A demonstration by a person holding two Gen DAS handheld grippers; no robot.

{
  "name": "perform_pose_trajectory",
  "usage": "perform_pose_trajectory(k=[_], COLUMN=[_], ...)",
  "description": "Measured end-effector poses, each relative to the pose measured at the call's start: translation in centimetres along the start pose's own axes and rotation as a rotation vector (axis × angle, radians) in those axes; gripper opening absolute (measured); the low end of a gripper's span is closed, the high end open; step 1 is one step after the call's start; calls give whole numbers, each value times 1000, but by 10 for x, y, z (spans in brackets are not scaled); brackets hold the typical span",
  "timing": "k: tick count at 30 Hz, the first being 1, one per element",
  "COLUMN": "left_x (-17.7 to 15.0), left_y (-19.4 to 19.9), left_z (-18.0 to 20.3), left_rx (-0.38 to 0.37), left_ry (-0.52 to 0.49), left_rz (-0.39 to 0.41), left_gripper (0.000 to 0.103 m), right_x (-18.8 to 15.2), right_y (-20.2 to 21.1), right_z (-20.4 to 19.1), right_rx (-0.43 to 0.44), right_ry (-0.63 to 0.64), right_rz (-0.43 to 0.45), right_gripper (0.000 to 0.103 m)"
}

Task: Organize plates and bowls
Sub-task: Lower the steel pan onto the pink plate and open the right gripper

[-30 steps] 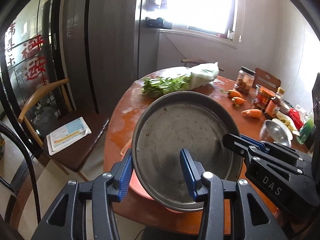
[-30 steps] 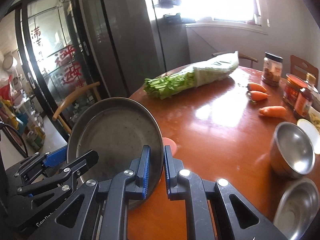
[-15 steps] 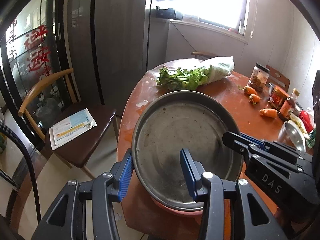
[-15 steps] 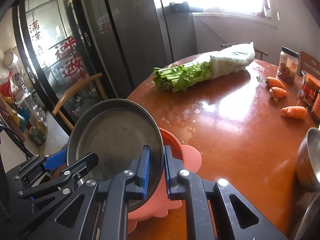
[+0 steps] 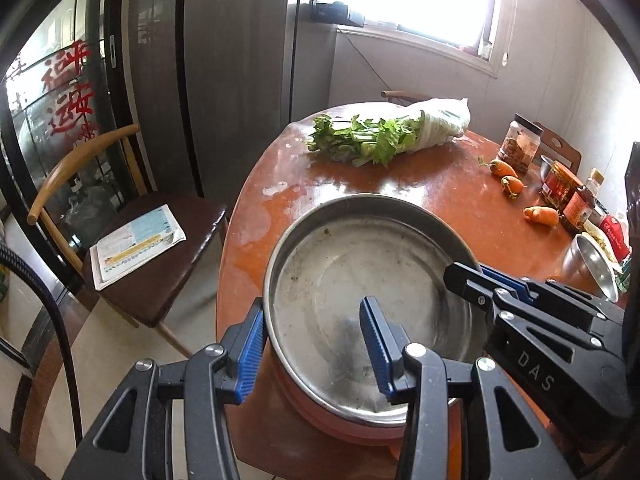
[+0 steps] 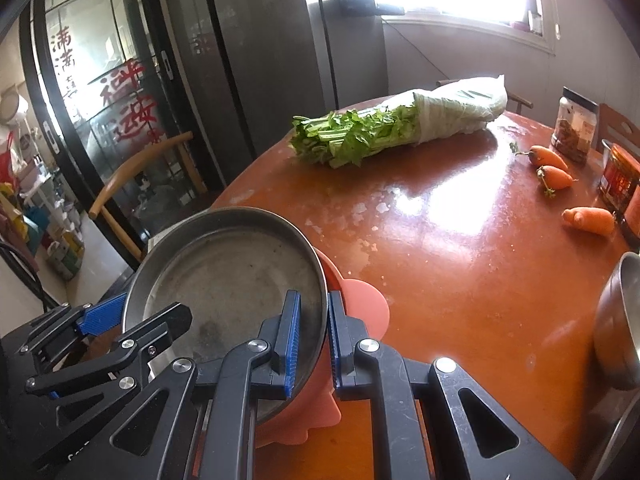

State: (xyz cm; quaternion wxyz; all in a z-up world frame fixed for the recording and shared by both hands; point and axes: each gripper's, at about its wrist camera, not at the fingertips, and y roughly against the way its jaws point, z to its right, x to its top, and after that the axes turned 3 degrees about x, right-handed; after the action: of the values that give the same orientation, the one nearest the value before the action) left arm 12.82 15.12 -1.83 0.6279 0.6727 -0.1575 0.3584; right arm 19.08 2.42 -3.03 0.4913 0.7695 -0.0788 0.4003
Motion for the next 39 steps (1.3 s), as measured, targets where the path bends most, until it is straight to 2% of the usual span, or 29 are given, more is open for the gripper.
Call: perform_pose_trajectory(k=[29,39], left_x=[-4,-4], left_y=[1,11], left_z=[5,2], left_rx=[18,45], left_ry=[-25,-23], left_rz=[-1,21], left_gripper=[48,51], right_x=[-7,-8], right_y=[-2,5], right_z=[1,-1], right_rx=[6,12], right_ry=[-16,-7], right_rz=[-22,-13], right_gripper=[17,29])
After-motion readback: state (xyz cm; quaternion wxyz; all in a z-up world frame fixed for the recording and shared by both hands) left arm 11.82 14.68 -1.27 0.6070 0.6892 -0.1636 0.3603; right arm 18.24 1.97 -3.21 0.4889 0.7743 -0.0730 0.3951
